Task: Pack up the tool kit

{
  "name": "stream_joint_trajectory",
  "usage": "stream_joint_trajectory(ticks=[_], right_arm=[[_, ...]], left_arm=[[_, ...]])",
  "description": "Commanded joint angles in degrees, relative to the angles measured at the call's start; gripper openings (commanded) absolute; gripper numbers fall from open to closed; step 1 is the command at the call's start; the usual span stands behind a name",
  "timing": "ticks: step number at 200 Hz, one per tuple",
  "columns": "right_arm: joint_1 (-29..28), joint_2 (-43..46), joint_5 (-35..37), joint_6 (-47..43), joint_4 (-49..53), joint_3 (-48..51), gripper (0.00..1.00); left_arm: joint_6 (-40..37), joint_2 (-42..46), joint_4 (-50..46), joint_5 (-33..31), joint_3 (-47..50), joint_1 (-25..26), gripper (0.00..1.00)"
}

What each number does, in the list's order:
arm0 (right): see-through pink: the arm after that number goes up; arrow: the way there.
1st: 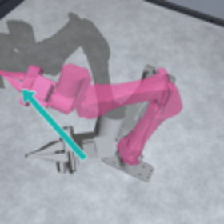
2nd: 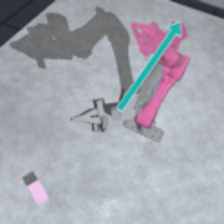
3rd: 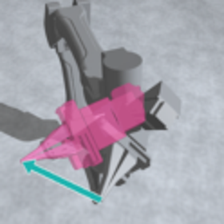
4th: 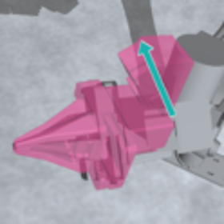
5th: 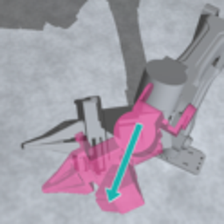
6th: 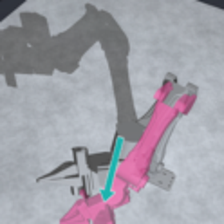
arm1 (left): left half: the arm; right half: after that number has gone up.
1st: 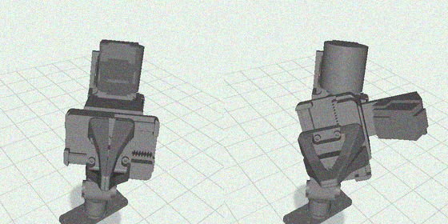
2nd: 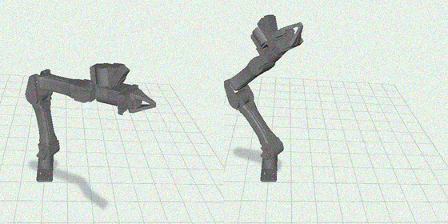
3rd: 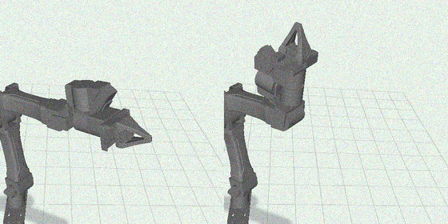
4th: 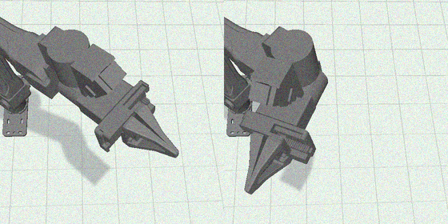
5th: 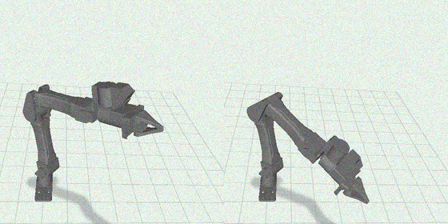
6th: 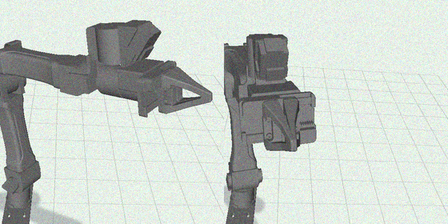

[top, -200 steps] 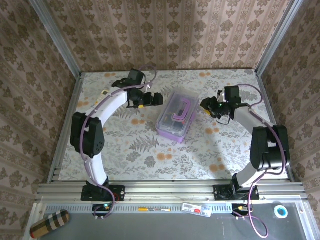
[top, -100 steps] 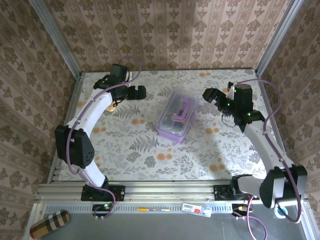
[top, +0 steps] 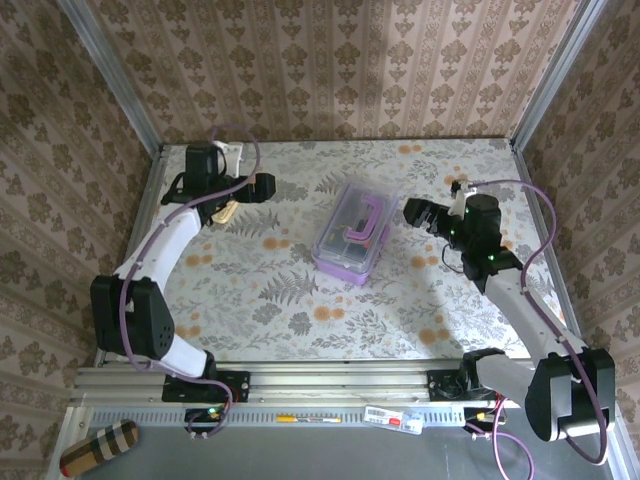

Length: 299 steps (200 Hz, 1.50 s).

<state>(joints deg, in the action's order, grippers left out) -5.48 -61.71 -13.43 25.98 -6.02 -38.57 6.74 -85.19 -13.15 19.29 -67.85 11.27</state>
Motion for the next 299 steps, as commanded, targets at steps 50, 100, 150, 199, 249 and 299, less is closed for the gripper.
stream_joint_trajectory(ticks=[50,100,150,199,249,299], right_arm=[[-0.2,5.3,8.2,-24.1,-17.0,9.9,1.00],[-0.2,0.5,11.8,-27.5,-22.2,13.2,1.00],[0.4,-4.9,16.5,-28.5,-29.3,16.5,1.00],[1.0,-10.8,18.2,-27.6,-37.5,19.1,1.00],[1.2,-17.5,19.7,-27.4,-46.9,20.9,1.00],[1.3,-25.5,21.6,-26.5,-58.8,23.9,1.00]], left_arm=[[-16.2,8.0,30.1,-31.8,24.9,1.8,1.00],[-19.0,3.2,60.7,-48.2,39.0,3.3,1.00],[-18.6,6.4,49.9,-41.1,37.8,3.4,1.00],[-7.5,10.5,45.1,-23.8,38.9,-4.7,1.00],[-5.2,14.3,49.1,-21.9,43.9,-10.4,1.00],[-7.9,10.9,66.3,-24.7,54.0,-10.1,1.00]])
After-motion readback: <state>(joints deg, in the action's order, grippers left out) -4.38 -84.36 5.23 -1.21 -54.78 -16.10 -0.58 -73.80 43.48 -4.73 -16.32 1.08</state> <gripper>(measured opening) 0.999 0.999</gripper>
